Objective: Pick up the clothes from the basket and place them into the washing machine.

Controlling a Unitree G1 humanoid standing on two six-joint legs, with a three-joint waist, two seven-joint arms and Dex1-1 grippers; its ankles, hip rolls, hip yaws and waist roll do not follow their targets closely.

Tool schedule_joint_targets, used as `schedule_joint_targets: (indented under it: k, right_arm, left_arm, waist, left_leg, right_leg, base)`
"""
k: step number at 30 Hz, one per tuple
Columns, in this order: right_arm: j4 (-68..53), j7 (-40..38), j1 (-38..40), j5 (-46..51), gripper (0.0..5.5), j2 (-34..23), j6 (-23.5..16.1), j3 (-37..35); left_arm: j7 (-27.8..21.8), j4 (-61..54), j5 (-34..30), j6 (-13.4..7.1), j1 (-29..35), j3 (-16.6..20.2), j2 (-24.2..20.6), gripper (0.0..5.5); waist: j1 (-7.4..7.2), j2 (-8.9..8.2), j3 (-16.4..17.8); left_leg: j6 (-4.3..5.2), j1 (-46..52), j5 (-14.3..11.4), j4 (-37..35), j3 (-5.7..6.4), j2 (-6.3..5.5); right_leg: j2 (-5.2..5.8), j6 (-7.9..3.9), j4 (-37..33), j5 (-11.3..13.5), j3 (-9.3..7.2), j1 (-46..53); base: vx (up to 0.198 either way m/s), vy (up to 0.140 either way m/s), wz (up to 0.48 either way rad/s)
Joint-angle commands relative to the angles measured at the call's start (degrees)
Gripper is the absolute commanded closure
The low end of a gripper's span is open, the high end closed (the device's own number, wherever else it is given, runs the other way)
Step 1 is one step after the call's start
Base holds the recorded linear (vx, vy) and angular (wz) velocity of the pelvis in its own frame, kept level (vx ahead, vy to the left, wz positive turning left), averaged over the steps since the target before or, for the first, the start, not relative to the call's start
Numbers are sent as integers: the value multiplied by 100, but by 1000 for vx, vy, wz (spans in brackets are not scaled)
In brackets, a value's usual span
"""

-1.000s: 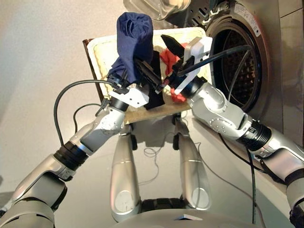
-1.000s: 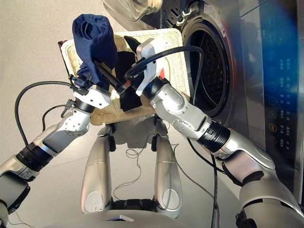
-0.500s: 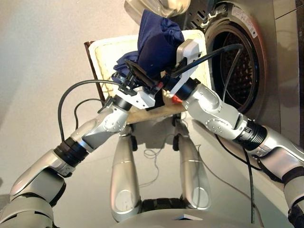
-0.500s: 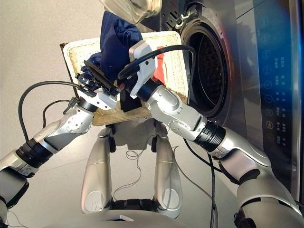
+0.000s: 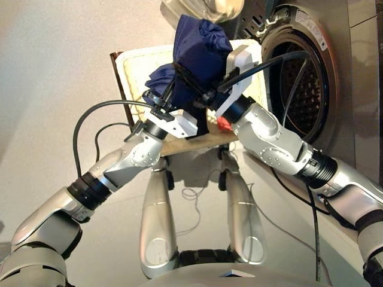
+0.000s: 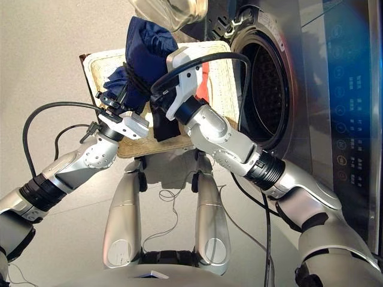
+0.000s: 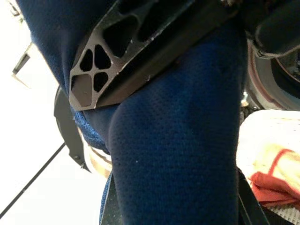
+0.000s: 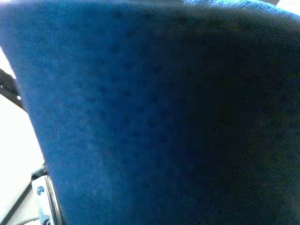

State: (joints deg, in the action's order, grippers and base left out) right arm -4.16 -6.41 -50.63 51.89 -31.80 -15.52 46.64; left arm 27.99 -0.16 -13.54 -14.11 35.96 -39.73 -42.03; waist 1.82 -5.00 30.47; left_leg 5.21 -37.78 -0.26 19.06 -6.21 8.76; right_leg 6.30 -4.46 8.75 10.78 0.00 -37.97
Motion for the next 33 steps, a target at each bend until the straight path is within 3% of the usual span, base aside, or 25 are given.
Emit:
schedule_joint_targets:
  k: [1, 7, 10, 11, 12, 13, 14, 18, 19, 21, 22, 28, 33]
  right_arm:
    - [-505, -346, 384, -825, 550, 165, -484, -712]
    - [-587, -807, 1889, -1788, 550, 116, -623, -1350]
    - [-613, -952, 2497, -1991, 550, 55, -621, -1592]
    - [-601, -1079, 2669, -2149, 550, 63, -646, -1644]
    - [-588, -1234, 2755, -2509, 550, 53, -624, -1689]
    - [-594, -1243, 2759, -2519, 550, 55, -620, -1686]
    - [-375, -1583, 2750, -3346, 550, 44, -532, -1724]
    - [77, -2239, 2739, -4195, 550, 151, -357, -1892]
    - [658, -2844, 2695, -4763, 550, 405, -246, -2007]
    - [888, -2989, 2648, -4963, 550, 504, -223, -2024]
    - [1564, -3514, 2578, -5354, 550, 685, -35, -2160]
    - [2793, -4184, 2205, -5752, 550, 837, 388, -2628]
    - [3883, -4739, 1582, -5779, 550, 540, 653, -3117]
  left_arm:
    - [406, -1111, -43, -379, -120, 17, 355, 550]
    - [805, -1025, 125, -411, -599, 366, 569, 550]
    - [1072, -971, 143, -358, -823, 635, 580, 377]
    - [1175, -1005, 229, -385, -958, 730, 603, 278]
    - [1245, -1012, 217, -391, -1059, 782, 597, 125]
    - [1246, -1014, 216, -391, -1064, 783, 596, 125]
    - [1346, -1003, 215, -370, -1126, 855, 594, 0]
    - [1429, -1079, 317, -470, -1212, 918, 632, 0]
    - [1489, -1022, 348, -488, -1204, 853, 708, 0]
    - [1478, -982, 416, -520, -1190, 824, 744, 0]
    - [1428, -932, 599, -581, -1206, 769, 884, 0]
    - [836, -892, 1205, -667, -1263, 568, 1014, 0]
    - [510, -911, 1483, -670, -1262, 443, 956, 0]
  waist:
    - [23, 355, -67]
    - [-56, 347, -67]
    - [-86, 355, -67]
    - [-91, 360, -67]
    - [-95, 375, -67]
    - [-96, 374, -67]
    - [-99, 406, -67]
    - [-113, 425, -67]
    - [-111, 470, -67]
    - [-104, 488, -67]
    - [-90, 538, -67]
    - [-27, 606, -67]
    - [64, 698, -67]
  left_leg:
    - [-109, 343, 172, -635, 26, -278]
    - [-126, 314, 164, -610, 45, -289]
    - [-128, 267, 169, -589, 65, -296]
    - [-132, 252, 171, -587, 66, -300]
    - [-133, 245, 170, -589, 70, -305]
    - [-133, 248, 170, -589, 71, -305]
    - [-140, 226, 166, -571, 61, -314]
    - [-150, 218, 152, -538, 55, -313]
    - [-160, 231, 148, -512, 64, -320]
    - [-165, 237, 139, -501, 71, -321]
    - [-177, 286, 121, -484, 89, -343]
    - [-192, 360, 62, -414, 122, -377]
    - [-198, 264, 13, -312, 176, -393]
  right_leg:
    - [225, -296, 806, -837, -62, -101]
    - [238, -312, 816, -850, -86, -108]
    - [245, -321, 824, -839, -79, -136]
    - [250, -317, 825, -835, -79, -147]
    - [248, -314, 828, -838, -82, -151]
    - [249, -314, 827, -838, -83, -148]
    - [252, -305, 837, -834, -74, -171]
    - [238, -301, 871, -839, -38, -198]
    - [246, -297, 903, -854, -33, -184]
    - [244, -295, 912, -863, -27, -171]
    - [252, -288, 941, -882, -13, -125]
    - [267, -307, 992, -938, -22, -5]
    - [271, -315, 1083, -982, -36, -70]
  base:
    - [0, 0, 0]
    - [0, 0, 0]
    - [0, 0, 0]
    - [0, 0, 0]
    - [0, 0, 0]
    - [0, 0, 0]
    - [0, 0, 0]
    - [0, 0, 0]
    - [0, 0, 0]
    - [0, 0, 0]
    - [0, 0, 0]
    - [0, 0, 0]
    - [0, 0, 0]
